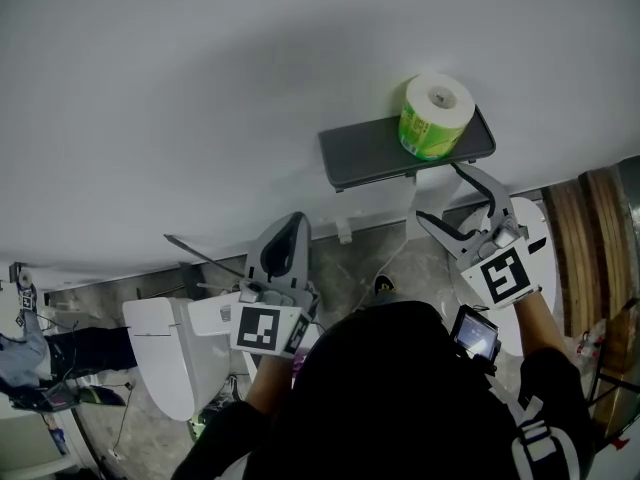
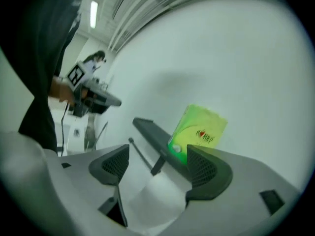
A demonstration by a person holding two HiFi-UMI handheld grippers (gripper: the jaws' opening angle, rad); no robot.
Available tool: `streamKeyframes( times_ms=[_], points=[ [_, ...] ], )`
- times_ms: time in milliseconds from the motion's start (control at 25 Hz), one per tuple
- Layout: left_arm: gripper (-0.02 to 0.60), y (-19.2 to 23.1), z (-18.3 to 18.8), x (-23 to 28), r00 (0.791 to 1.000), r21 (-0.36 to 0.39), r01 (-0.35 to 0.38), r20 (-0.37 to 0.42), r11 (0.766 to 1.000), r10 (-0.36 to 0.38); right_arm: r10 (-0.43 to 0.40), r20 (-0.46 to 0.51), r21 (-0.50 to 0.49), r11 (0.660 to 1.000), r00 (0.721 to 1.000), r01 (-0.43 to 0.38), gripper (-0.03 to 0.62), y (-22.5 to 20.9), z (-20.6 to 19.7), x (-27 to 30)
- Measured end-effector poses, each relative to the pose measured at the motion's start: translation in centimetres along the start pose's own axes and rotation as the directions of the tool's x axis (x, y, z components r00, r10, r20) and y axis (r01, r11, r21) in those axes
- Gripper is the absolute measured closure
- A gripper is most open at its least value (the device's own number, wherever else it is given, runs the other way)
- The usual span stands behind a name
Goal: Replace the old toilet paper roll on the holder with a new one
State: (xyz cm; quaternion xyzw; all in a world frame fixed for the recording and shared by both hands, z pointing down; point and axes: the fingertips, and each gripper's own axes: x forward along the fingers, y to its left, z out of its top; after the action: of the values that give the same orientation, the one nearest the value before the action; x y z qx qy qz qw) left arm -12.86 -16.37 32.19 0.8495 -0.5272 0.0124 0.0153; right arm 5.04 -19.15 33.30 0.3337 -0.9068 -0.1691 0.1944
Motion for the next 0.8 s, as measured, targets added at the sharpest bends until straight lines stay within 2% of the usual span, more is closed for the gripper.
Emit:
streamKeyframes(
  times_ms=[120, 320, 520, 680, 800],
  points=[
    [0.558, 0.0, 0.1, -0.1, 1.0, -0.004, -0.004, 0.005, 1.0, 0.004, -0.079, 0.121, 0.194, 0.98, 0.99, 0.054, 0.21, -2.8, 3.6, -0.5],
    [0.558, 0.4, 0.2, -0.5, 1.0, -0.002, -0.024, 0.006, 1.0, 0.024, -0.197, 0.189, 0.281, 0.949, 0.962, 0.139, 0.159, -7.0, 5.2, -0.1],
    [0.558, 1.1, 0.0, -1.1, 0.999, -0.011, -0.049, 0.006, 0.999, 0.049, -0.278, 0.155, 0.384, 0.901, 0.948, 0.202, 0.146, -9.4, 3.9, 2.1],
    [0.558, 1.6, -0.5, -1.3, 0.998, -0.024, -0.067, 0.002, 0.997, 0.067, -0.345, 0.102, 0.366, 0.885, 0.933, 0.287, 0.146, -10.7, 2.9, 3.3],
    [0.558, 1.7, -0.3, -1.5, 0.997, -0.028, -0.077, 0.01, 0.997, 0.078, -0.355, 0.037, 0.352, 0.88, 0.934, 0.32, 0.146, -11.4, 2.0, 3.9]
  ],
)
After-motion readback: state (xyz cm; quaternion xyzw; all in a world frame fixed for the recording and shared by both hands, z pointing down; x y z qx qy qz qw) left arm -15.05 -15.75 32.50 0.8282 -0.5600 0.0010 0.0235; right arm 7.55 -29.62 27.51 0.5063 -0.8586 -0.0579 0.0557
